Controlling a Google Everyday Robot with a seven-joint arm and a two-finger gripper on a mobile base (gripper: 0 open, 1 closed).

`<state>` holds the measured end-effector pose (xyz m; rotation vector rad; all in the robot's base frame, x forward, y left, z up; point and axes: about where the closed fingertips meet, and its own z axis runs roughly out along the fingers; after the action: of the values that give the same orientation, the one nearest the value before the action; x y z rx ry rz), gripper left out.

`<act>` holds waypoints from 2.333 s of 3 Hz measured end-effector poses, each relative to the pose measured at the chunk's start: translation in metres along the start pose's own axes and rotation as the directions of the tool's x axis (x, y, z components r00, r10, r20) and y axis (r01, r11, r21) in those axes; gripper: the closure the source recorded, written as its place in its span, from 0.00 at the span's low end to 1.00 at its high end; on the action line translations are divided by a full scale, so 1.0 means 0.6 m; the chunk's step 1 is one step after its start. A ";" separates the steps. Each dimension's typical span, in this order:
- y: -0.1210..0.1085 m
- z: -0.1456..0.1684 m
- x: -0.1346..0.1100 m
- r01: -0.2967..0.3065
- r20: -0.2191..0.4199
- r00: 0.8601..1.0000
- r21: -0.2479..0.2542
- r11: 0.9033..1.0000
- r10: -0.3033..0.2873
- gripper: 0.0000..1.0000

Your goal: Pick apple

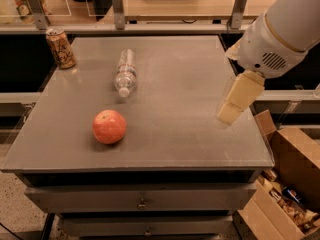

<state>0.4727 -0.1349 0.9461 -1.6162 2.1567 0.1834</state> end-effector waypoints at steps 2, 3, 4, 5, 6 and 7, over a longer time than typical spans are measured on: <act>0.008 0.059 -0.053 -0.007 0.074 0.997 -0.066 0.998 0.012 0.00; 0.030 0.076 -0.097 0.026 0.115 0.993 -0.081 0.996 -0.017 0.00; 0.070 0.092 -0.153 0.083 0.140 0.988 -0.081 0.993 -0.071 0.00; 0.120 0.113 -0.207 0.157 0.149 0.979 -0.092 0.983 -0.142 0.00; 0.164 0.155 -0.248 0.217 0.130 0.971 -0.120 0.969 -0.201 0.00; 0.188 0.204 -0.269 0.240 0.079 0.970 -0.160 0.957 -0.230 0.00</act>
Offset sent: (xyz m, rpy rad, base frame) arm 0.0172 0.0665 -0.0300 0.1376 0.0614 0.0534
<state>0.4351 0.0859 0.8870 -1.9216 1.9279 0.3439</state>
